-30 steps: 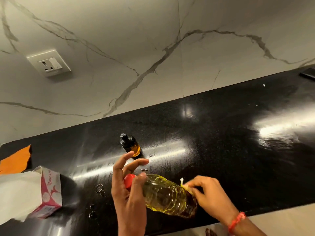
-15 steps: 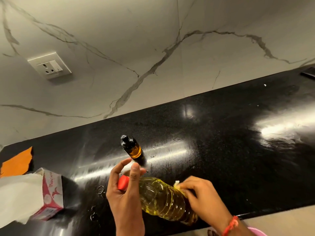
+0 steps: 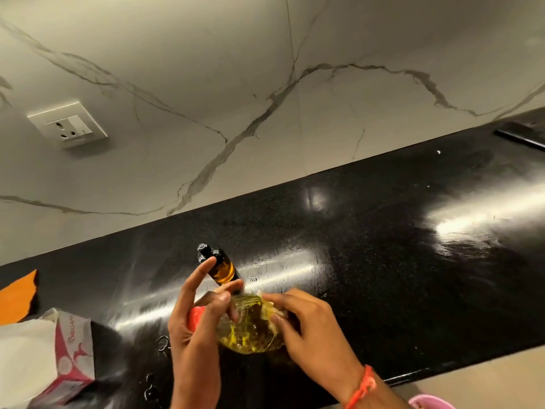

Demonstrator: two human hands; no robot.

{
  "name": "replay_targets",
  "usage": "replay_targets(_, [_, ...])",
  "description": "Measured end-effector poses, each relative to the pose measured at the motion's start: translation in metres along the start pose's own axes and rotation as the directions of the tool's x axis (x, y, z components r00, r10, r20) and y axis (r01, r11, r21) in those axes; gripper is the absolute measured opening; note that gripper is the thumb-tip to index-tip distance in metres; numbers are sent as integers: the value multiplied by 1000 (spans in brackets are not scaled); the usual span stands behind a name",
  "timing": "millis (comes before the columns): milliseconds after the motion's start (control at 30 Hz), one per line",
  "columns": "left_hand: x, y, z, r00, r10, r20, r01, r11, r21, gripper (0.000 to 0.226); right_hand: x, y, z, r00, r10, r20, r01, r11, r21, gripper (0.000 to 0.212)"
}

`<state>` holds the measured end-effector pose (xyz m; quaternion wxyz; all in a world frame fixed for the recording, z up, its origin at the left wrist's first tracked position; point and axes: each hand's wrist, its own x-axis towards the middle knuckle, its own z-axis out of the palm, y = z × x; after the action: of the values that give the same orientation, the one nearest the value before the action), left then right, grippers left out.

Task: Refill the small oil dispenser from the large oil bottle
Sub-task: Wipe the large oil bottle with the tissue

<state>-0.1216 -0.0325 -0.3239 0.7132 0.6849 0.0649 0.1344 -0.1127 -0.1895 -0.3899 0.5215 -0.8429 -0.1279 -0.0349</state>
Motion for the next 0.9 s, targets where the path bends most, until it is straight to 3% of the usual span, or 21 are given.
replay_targets(133, [-4, -5, -43, 985, -84, 147, 84, 996, 9, 59, 1, 42, 10, 996, 90, 8, -88, 992, -92, 22])
replay_targets(233, [-14, -11, -63, 981, -148, 123, 151, 988, -21, 61, 8, 68, 8, 984, 177, 33, -169, 971, -171, 22])
replay_targets(333, [-27, -14, -64, 989, -131, 64, 133, 991, -24, 60, 12, 60, 7, 983, 174, 58, -162, 971, -175, 21])
replay_targets(500, [-36, -18, -58, 995, -87, 53, 86, 996, 31, 58, 0, -19, 26, 986, -113, 124, 122, 991, -62, 33])
replay_targets(567, [-38, -19, -62, 995, -92, 34, 90, 995, 48, 59, -2, -24, 30, 976, -162, 146, 173, 983, -61, 37])
replay_targets(633, [-42, -22, -68, 995, -102, 5, 101, 991, 91, 58, -1, 4, 30, 986, -101, 132, 115, 989, -98, 29])
replay_targets(800, [-52, -29, -80, 979, -178, -96, 185, 981, 60, 53, 7, 91, 20, 978, 205, 23, -193, 948, -253, 24])
replay_targets(900, [-56, -34, -81, 962, -213, -171, 217, 976, 3, 38, 0, 85, 24, 985, 174, -7, -170, 953, -251, 26])
